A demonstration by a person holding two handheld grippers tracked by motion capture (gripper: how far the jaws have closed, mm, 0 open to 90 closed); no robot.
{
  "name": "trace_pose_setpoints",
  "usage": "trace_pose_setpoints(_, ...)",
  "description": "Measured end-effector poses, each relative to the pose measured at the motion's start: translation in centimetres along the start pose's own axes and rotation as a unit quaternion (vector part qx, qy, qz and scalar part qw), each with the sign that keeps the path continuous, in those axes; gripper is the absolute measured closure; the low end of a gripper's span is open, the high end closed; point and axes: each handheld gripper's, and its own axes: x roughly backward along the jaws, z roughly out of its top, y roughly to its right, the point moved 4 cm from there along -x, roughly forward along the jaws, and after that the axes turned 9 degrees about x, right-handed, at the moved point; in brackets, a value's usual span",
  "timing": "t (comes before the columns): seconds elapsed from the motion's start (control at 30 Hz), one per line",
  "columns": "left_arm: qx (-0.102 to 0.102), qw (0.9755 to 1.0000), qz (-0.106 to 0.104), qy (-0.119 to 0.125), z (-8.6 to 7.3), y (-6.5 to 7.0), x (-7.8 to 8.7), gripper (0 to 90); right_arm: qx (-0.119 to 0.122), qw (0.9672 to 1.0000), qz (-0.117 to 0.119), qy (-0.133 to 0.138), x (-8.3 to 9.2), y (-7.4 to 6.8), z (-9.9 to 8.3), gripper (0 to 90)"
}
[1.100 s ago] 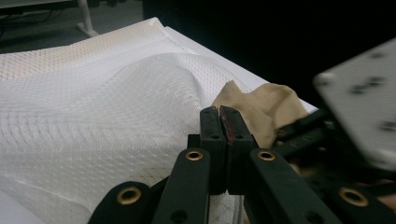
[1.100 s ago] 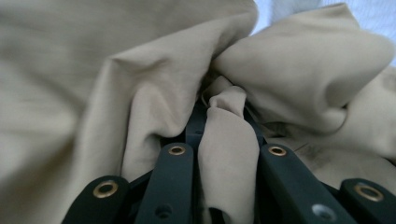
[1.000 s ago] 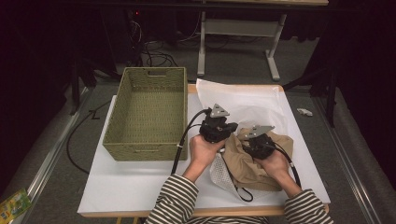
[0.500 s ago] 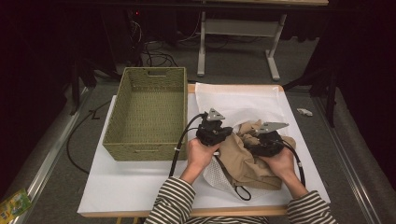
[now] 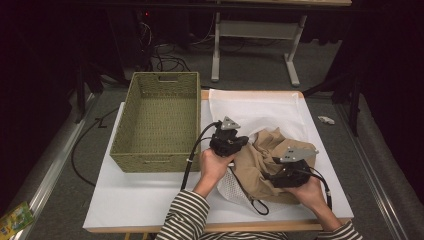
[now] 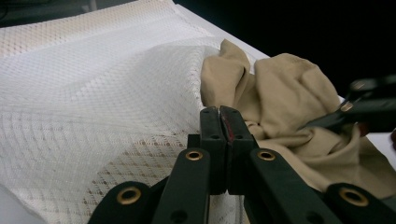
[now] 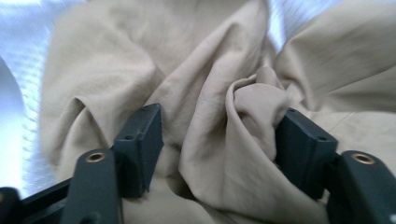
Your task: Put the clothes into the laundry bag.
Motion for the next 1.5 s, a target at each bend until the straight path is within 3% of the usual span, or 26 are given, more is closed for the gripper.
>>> trace_pose_setpoints(0.13,-0.004,1.0000,0.001,-0.004,-0.1,0.1,0.0,89.1,0.011,0.9992,0.001,-0.038,-2.3,-0.4,-0.8,32.8)
trace_pose_setpoints(0.27,-0.001,1.0000,0.000,-0.003,-0.2,0.0,-0.1,89.1,0.013,0.9986,-0.005,-0.051,-3.6,-0.4,-1.4,36.0)
trace_pose_setpoints(0.33,0.000,1.0000,-0.001,-0.004,-0.2,0.1,-0.2,89.1,0.032,0.9975,-0.012,-0.062,-3.8,-0.5,-1.4,46.3)
trace_pose_setpoints(0.43,-0.004,1.0000,-0.003,-0.006,-0.3,0.3,-0.3,89.1,0.056,0.9947,-0.035,-0.079,-4.0,-0.8,-1.4,70.1)
trace_pose_setpoints(0.5,-0.008,0.9999,0.000,-0.010,-0.4,0.4,-0.4,89.2,0.082,0.9924,-0.046,-0.079,-3.9,-1.0,-1.3,76.8)
trace_pose_setpoints(0.6,-0.006,0.9999,-0.002,-0.010,-0.5,0.3,-0.5,89.1,0.069,0.9947,-0.045,-0.062,-3.5,-0.9,-0.8,79.7)
trace_pose_setpoints(0.73,-0.001,1.0000,-0.004,-0.009,-0.8,0.4,-0.6,89.2,0.055,0.9963,-0.056,-0.035,-2.7,-0.4,0.5,80.3)
trace_pose_setpoints(0.9,-0.012,0.9999,-0.009,0.004,-0.6,1.0,0.1,89.2,0.048,0.9959,-0.070,-0.029,-3.3,0.2,2.2,80.2)
trace_pose_setpoints(1.07,-0.011,0.9998,-0.011,0.008,-0.6,1.0,0.5,89.2,0.055,0.9932,-0.084,-0.059,-5.5,1.3,2.3,79.8)
trace_pose_setpoints(1.13,-0.010,0.9998,-0.011,0.010,-0.6,1.0,0.5,89.3,0.044,0.9935,-0.085,-0.062,-6.1,1.6,2.1,79.6)
trace_pose_setpoints(1.2,-0.015,0.9998,-0.011,0.011,-0.6,1.1,0.5,89.3,0.022,0.9926,-0.095,-0.072,-7.1,3.0,1.9,78.7)
trace_pose_setpoints(1.27,-0.014,0.9998,-0.011,0.010,-0.7,1.0,0.5,89.2,0.022,0.9912,-0.104,-0.079,-7.5,3.5,2.0,77.4)
trace_pose_setpoints(1.33,-0.011,0.9999,-0.009,0.006,-0.9,0.8,0.1,89.2,0.021,0.9908,-0.108,-0.080,-7.9,3.6,2.1,74.4)
trace_pose_setpoints(1.4,-0.006,0.9999,-0.009,0.002,-1.2,0.4,-0.1,89.2,0.014,0.9928,-0.095,-0.072,-7.5,3.5,2.3,67.3)
trace_pose_setpoints(1.5,-0.003,1.0000,-0.006,-0.004,-1.6,0.0,-0.2,89.1,0.013,0.9954,-0.080,-0.051,-5.4,2.9,2.4,56.3)
